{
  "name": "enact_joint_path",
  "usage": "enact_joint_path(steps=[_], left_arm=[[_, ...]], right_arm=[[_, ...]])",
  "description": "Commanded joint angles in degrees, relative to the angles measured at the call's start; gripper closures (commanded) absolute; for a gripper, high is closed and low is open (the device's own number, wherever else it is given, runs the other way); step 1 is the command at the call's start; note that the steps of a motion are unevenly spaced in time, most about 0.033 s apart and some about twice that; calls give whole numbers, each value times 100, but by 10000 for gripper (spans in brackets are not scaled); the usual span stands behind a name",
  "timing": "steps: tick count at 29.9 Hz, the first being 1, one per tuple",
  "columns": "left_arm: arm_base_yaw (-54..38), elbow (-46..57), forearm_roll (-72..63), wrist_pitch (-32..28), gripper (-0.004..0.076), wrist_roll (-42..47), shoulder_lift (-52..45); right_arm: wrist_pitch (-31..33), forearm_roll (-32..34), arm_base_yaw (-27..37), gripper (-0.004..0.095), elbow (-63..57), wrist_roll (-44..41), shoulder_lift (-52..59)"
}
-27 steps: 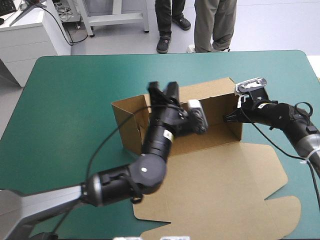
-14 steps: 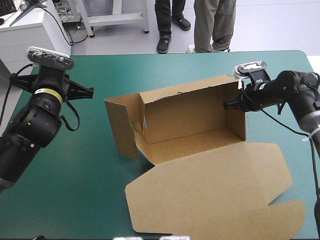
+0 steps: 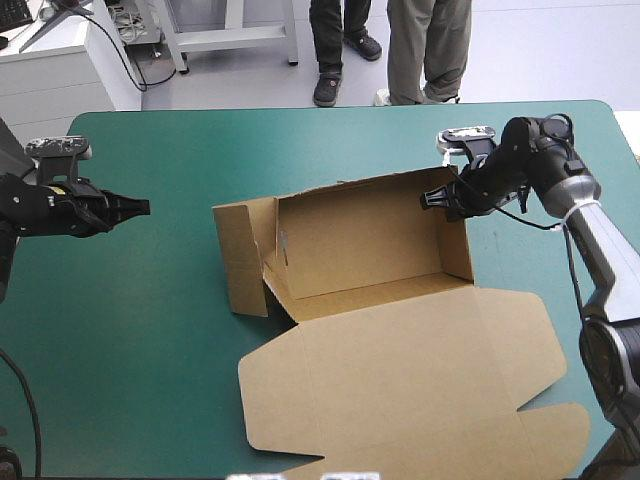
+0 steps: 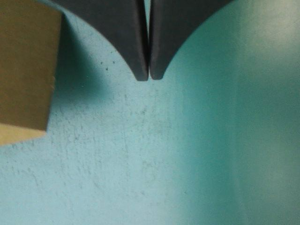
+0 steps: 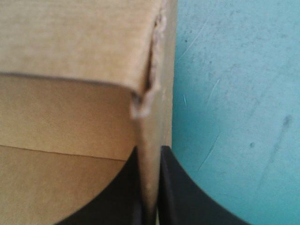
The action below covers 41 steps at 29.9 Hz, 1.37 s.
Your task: Fold the box
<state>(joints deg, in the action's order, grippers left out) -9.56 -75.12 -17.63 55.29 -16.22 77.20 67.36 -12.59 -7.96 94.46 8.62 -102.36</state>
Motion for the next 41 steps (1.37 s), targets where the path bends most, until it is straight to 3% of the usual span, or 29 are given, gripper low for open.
enact_joint_path(steps=[1, 9, 13, 17, 22, 24, 30, 41], left_arm=[[-32, -155, -402, -121, 732, -173, -40], [-32, -155, -597, -118, 732, -173, 61], [-32, -155, -597, -97, 732, -173, 100], [-32, -155, -597, -82, 732, -173, 100], [-32, -155, -597, -79, 732, -201, 100], [-32, -155, -597, -69, 732, -201, 100], [-32, -155, -597, -56, 732, -209, 100], [-32, -155, -597, 65, 732, -244, 100]], right_arm=[[424, -213, -58, 907, 391, -123, -247], [70, -1, -58, 873, 1020, -153, -758], [-236, 445, -58, 677, 1050, -520, -746], [-208, 474, -58, 521, 1221, -569, -746], [432, 594, -58, 507, 2011, -664, -728], [422, 513, -58, 490, 2192, -939, -592], [422, 538, -58, 343, 2005, -678, -99], [301, 470, -58, 341, 1526, -546, 40]])
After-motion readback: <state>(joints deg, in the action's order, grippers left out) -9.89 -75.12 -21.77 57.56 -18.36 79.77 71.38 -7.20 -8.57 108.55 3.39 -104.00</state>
